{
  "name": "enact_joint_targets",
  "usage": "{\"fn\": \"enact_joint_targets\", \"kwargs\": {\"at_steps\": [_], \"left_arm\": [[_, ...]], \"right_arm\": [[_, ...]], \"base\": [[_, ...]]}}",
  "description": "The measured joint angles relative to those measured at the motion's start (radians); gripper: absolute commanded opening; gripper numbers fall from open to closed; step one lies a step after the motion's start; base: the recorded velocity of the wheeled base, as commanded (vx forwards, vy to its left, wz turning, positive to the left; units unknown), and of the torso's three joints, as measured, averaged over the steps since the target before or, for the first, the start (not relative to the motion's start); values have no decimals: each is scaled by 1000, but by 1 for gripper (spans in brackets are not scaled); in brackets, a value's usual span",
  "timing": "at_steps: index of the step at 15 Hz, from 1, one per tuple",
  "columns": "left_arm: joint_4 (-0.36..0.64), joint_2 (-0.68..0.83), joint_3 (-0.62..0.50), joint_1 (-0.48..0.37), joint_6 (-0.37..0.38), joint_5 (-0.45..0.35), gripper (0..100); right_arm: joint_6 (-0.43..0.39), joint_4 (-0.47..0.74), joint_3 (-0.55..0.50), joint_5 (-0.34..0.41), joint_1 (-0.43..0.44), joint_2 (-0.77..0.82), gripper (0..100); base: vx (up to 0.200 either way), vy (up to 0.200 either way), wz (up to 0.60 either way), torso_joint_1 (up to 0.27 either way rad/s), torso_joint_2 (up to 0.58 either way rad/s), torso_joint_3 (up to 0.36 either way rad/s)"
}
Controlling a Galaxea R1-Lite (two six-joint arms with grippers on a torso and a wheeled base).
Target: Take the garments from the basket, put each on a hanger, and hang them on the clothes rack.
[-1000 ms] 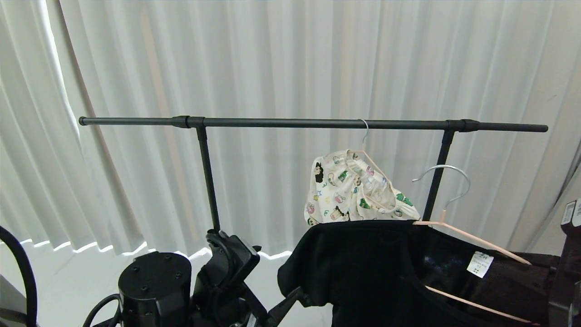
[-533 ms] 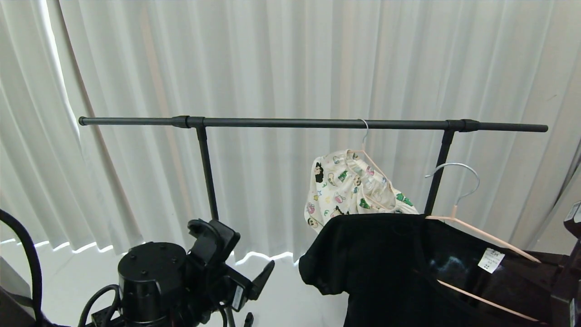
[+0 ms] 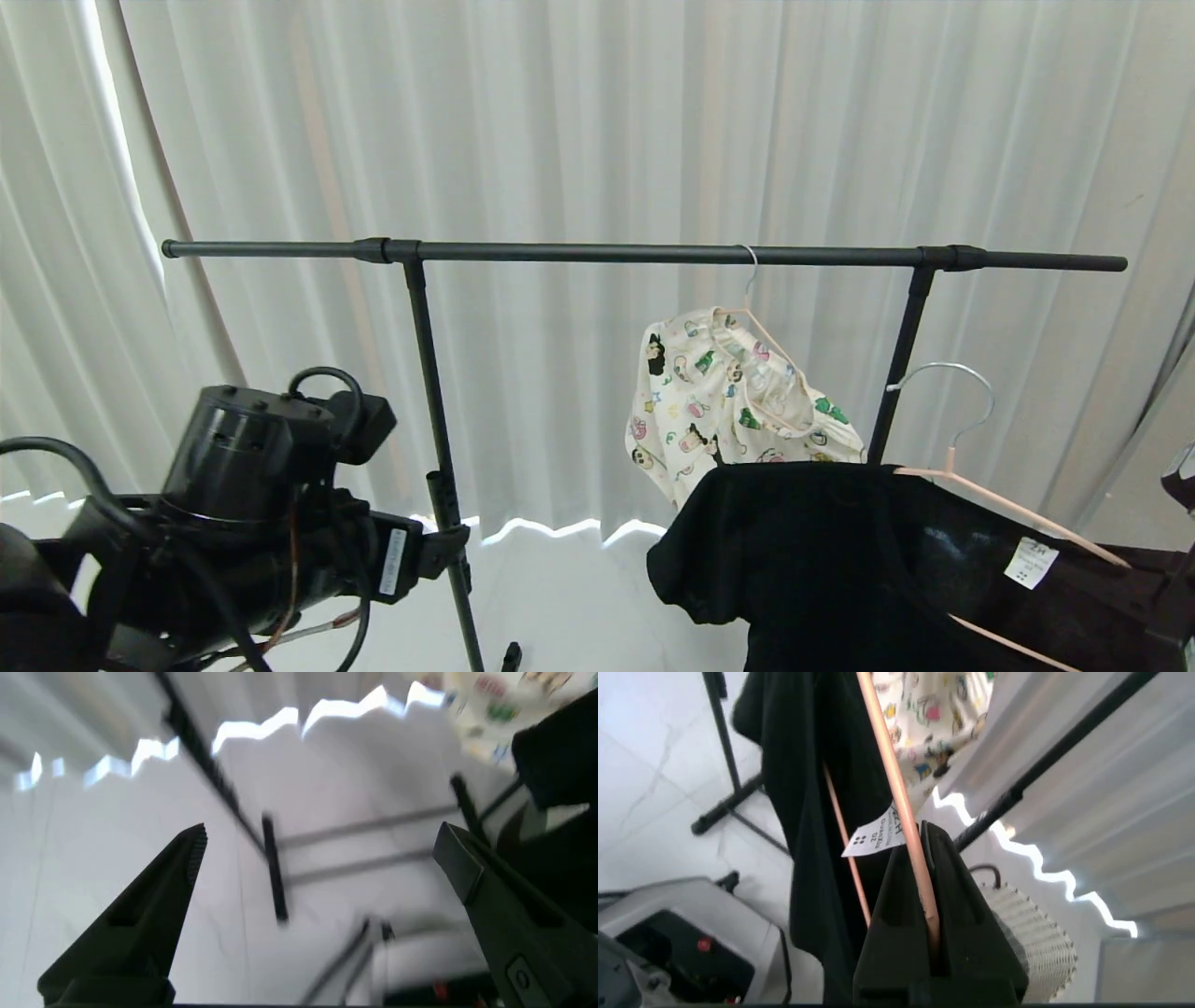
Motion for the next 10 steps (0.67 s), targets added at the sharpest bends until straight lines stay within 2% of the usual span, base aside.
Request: {"fn": "enact_joint_targets", "kwargs": {"at_steps": [1, 4, 6, 10], "left_arm": [[60, -42, -23, 21, -22, 4, 100], [74, -121, 26, 46, -20, 39, 100], [74, -163, 79, 48, 28, 46, 100], [72, -216, 114, 50, 35, 79, 100]], "right_arm": [[0, 10, 0, -1, -1, 0, 0], [15, 24, 0, -6, -8, 8, 0], [60, 23, 0, -48, -14, 27, 0], [173, -48, -1, -103, -15, 96, 0]], "base": [[0, 0, 0, 0, 0, 0], [0, 0, 0, 0, 0, 0], [0, 0, 0, 0, 0, 0], [0, 0, 0, 0, 0, 0]]}}
